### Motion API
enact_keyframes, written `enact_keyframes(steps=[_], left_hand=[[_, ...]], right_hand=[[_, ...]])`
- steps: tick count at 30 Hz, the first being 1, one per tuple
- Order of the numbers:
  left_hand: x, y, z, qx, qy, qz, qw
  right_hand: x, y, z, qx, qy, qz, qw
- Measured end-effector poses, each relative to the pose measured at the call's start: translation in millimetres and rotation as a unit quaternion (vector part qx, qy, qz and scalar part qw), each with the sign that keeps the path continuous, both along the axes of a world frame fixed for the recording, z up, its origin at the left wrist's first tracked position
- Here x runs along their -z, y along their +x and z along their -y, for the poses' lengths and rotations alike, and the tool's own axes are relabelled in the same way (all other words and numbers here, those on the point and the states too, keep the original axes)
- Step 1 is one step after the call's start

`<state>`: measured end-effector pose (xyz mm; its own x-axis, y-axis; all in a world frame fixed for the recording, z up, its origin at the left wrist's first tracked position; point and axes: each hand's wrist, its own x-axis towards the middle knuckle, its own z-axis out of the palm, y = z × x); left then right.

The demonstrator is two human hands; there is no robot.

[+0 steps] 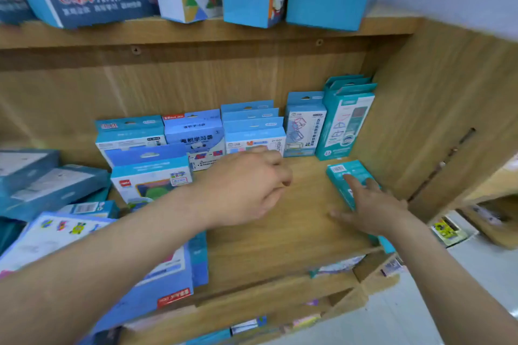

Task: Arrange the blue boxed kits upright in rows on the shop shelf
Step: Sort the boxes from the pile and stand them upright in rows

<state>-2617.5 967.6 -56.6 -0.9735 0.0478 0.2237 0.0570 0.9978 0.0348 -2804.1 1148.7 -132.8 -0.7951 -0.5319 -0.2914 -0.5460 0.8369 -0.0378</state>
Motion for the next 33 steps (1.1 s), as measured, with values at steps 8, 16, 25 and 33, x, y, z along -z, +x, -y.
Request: enact_keyframes(steps=[8, 16, 25, 33], left_hand=[[90.8, -98.7, -85.5, -0.012, 0.088, 0.089, 0.992], [117.5, -113.2, -135.7, -0.089, 0.163, 0.17, 0.968], [81.0, -85.3, -107.1, -0.116, 0.176, -0.174, 0.962], [6.2, -164.5, -63.2, -0.242, 0.277, -0.207, 0.907]], right_hand=[[13.8, -31.0, -20.8, -0.099, 0.011, -0.005, 0.995], [1.5, -38.9, -39.3, -0.133, -0.069, 0.074, 0.986], [-22.5, -48.8, -56.4, 0.026, -0.401, 0.344, 0.849], [-44.3, -57.1, -14.6, -0.026, -0.547, 0.228, 0.805]])
